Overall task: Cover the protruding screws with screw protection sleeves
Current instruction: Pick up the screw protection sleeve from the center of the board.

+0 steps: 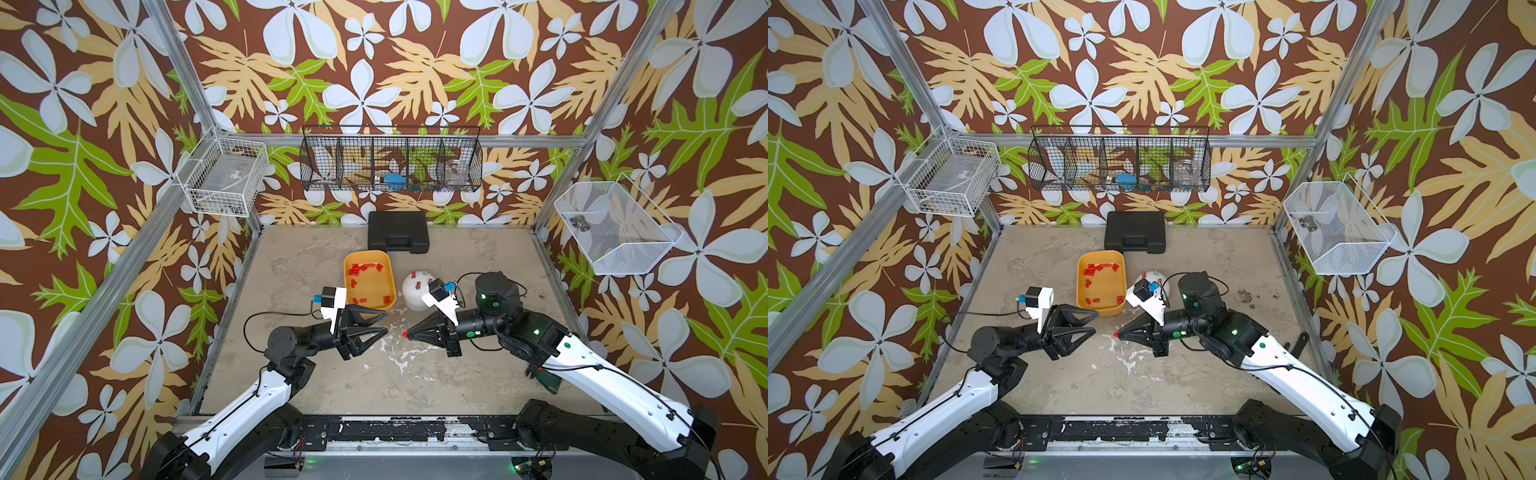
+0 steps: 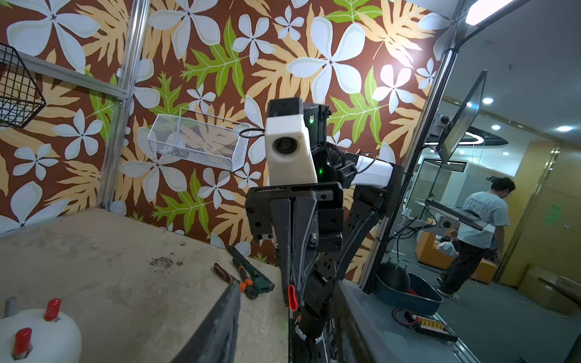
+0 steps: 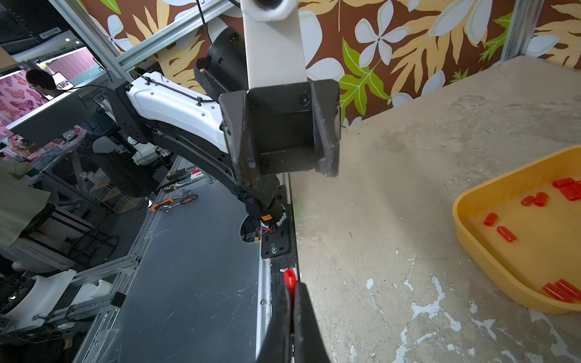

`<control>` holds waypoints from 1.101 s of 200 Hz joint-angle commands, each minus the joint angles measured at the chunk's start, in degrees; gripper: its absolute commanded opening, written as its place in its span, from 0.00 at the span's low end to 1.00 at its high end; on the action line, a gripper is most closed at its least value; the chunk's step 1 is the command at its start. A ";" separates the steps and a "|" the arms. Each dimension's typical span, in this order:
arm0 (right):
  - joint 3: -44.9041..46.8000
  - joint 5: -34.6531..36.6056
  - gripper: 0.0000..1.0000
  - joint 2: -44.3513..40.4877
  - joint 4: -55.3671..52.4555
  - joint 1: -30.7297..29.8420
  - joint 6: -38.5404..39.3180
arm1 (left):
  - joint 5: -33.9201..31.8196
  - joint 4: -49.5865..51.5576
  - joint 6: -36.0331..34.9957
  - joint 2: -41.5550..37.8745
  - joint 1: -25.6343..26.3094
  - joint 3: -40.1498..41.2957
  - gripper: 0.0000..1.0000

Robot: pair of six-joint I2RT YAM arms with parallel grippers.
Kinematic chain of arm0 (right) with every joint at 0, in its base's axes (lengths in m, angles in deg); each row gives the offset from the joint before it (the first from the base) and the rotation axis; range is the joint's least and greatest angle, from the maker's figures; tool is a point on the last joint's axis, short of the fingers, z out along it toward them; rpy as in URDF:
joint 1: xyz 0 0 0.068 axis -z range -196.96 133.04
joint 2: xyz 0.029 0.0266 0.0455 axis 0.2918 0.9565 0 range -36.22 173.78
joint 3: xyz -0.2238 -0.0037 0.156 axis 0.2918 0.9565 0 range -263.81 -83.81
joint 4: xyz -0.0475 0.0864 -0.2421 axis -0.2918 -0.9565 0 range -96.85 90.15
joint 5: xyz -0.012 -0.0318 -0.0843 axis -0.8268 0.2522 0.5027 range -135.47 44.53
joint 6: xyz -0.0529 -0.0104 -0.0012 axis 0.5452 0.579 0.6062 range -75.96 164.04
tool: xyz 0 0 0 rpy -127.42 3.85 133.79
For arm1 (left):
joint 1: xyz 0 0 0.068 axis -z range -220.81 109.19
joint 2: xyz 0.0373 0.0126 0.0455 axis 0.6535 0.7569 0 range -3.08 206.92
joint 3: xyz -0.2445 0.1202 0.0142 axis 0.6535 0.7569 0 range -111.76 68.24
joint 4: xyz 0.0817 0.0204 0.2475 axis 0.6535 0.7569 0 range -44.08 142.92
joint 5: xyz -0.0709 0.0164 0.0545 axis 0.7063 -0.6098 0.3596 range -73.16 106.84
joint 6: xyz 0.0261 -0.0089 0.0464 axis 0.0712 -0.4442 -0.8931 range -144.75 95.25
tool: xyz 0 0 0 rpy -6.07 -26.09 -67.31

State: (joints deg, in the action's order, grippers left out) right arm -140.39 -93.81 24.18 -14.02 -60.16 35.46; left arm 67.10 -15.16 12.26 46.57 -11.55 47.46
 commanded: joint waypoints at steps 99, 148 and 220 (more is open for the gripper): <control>1.13 -0.12 0.00 1.67 7.23 -0.02 -2.26 | -1.44 16.57 -14.50 3.20 4.84 -4.89 0.27; 2.37 -1.22 0.00 1.34 8.02 -0.02 -2.63 | -1.83 16.05 -14.69 2.84 4.92 -4.63 0.13; 2.41 1.56 0.00 0.60 8.77 -0.02 -2.88 | -0.83 16.07 -15.12 4.17 6.58 -5.24 0.00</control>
State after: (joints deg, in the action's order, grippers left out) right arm -137.54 -92.50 24.95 -7.66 -59.99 32.91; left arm 66.36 0.99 -2.14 50.37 -5.41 42.70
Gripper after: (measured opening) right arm 0.049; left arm 0.053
